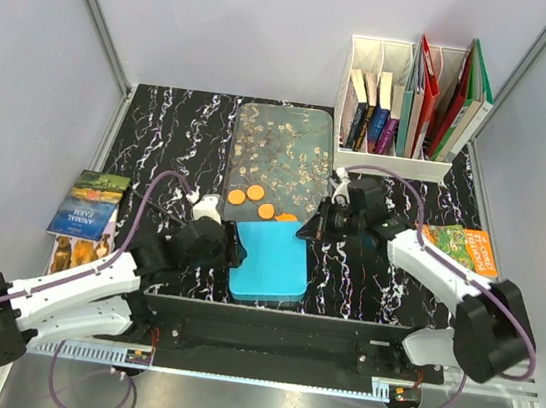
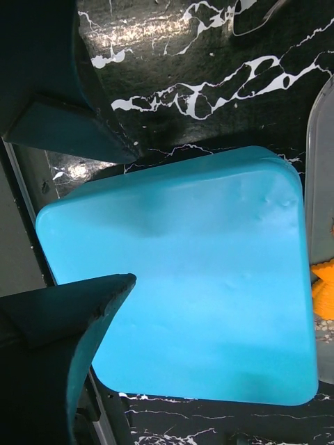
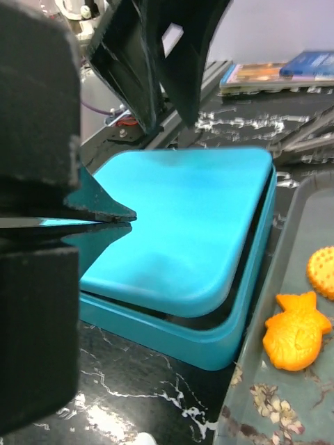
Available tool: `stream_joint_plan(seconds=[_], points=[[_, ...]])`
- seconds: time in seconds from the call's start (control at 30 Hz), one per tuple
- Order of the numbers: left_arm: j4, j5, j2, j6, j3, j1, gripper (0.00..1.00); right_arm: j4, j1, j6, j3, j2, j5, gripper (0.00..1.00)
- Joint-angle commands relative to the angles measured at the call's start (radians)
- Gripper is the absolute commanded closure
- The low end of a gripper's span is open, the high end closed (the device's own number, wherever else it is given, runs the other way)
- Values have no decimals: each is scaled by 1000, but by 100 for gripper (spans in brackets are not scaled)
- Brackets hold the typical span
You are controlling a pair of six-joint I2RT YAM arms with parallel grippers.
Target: Pack the cookies
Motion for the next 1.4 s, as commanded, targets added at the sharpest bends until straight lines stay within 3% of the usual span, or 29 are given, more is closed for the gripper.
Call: stream_joint_plan(seconds=[0.0, 0.13, 0.4, 0.57, 0.67, 0.9, 1.17, 1.37], points=[[26, -40, -14, 21, 33, 5, 32, 95, 6, -5, 24, 117, -60, 100], [62, -16, 17, 21, 37, 3, 32, 122, 6, -9, 32, 263, -31, 100], [68, -12, 9, 25, 33, 3, 32, 171, 6, 12, 15, 361, -18, 100], [66, -14, 0, 30, 33, 5, 32, 193, 6, 20, -8, 300, -21, 100], [66, -19, -5, 32, 35, 5, 32, 191, 6, 26, -3, 231, -17, 92], [80, -11, 4, 27, 23, 5, 32, 130, 6, 12, 24, 139, 0, 90], [102, 17, 20, 24, -3, 5, 39, 122, 6, 23, 24, 99, -8, 79], [34, 1, -23, 15, -20, 3, 44, 107, 6, 18, 24, 54, 15, 77]])
